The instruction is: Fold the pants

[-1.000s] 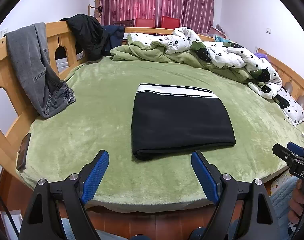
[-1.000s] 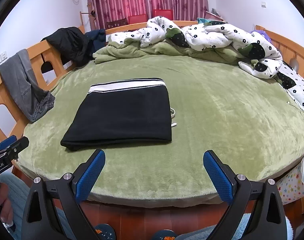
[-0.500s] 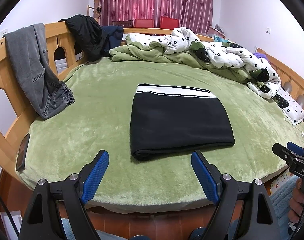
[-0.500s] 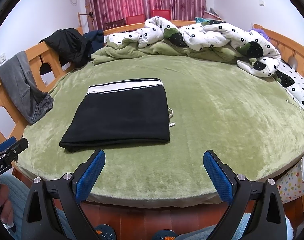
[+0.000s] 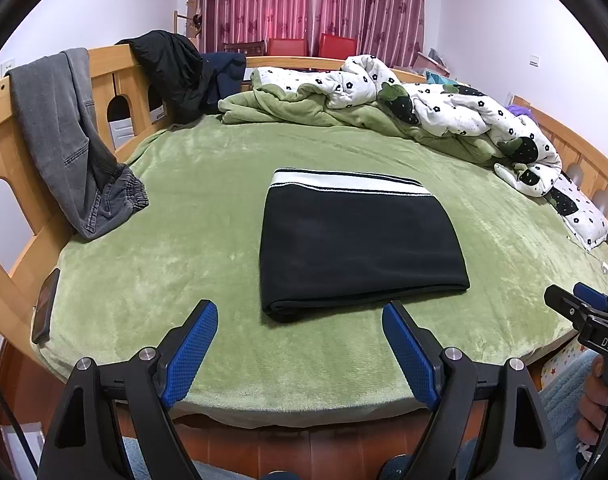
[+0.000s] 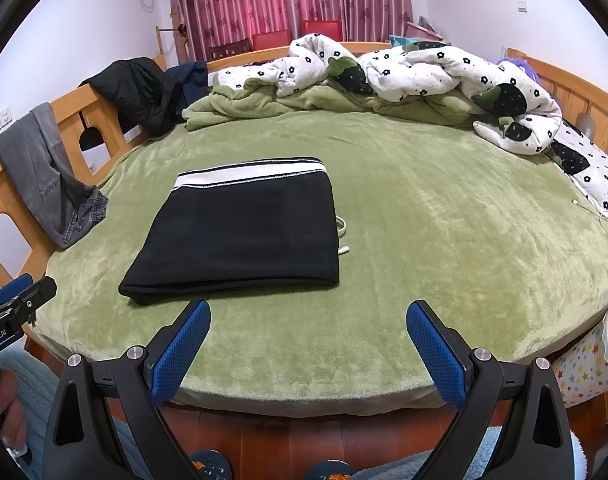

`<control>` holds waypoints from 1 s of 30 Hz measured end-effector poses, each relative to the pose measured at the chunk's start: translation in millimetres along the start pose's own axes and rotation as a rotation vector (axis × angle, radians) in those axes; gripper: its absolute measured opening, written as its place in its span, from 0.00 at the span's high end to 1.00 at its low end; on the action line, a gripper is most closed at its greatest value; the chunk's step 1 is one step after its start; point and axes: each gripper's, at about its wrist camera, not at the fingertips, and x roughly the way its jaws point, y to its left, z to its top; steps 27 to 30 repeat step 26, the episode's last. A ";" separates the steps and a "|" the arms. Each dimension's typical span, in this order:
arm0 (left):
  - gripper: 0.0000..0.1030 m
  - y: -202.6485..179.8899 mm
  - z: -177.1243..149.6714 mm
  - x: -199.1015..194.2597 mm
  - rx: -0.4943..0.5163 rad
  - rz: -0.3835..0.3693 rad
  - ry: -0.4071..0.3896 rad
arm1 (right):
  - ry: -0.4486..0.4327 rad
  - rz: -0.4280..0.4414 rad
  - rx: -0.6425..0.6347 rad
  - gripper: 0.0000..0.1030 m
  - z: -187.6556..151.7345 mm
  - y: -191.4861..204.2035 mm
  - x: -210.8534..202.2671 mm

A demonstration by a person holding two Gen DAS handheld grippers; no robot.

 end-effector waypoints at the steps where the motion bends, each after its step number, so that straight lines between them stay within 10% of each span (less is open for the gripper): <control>1: 0.19 -0.1 -0.1 -0.1 0.000 -0.001 0.000 | 0.000 0.000 0.000 0.06 0.0 0.0 -0.1; 30: 0.19 -3.4 1.5 6.6 0.010 0.038 -0.008 | -0.002 0.010 0.005 0.06 -0.8 10.3 8.3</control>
